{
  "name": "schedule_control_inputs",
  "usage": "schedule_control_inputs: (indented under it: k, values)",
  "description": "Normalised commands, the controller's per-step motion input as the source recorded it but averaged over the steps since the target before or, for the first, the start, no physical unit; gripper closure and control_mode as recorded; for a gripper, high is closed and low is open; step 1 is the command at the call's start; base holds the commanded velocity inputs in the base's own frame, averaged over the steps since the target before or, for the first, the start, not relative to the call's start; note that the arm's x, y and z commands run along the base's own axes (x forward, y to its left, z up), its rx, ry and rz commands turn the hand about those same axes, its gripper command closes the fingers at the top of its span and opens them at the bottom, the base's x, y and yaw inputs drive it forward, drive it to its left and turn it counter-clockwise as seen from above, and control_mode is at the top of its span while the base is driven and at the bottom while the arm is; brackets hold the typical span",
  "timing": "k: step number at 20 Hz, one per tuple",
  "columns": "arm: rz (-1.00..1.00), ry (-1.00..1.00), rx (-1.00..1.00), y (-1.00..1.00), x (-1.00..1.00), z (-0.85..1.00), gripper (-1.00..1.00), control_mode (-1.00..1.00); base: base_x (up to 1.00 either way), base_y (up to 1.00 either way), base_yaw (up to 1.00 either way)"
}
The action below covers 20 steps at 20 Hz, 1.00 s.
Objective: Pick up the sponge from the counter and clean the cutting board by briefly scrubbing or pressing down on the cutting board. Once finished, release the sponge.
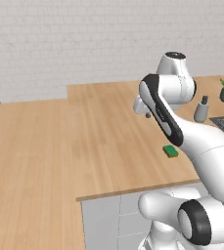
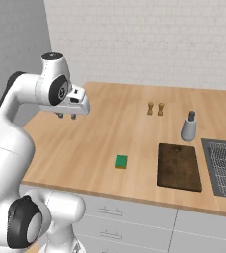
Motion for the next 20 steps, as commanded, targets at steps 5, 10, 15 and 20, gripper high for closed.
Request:
schedule_control_inputs:
  k: [5, 10, 15, 20]
  values:
    - [0.0, -0.03, 0.0, -0.05, -0.3, 0.0, -1.0, -1.0, 0.0, 0.0, 0.0]
    - [-0.05, -0.04, 0.0, -0.2, -0.62, 0.0, -1.0, -1.0, 0.0, 0.0, 0.0]
    - [-0.07, 0.0, 0.0, -0.41, -0.27, -0.39, -1.0, -1.0, 0.0, 0.0, 0.0]
    - [-0.01, 0.0, 0.0, -0.46, -0.01, -0.5, -1.0, -1.0, 0.0, 0.0, 0.0]
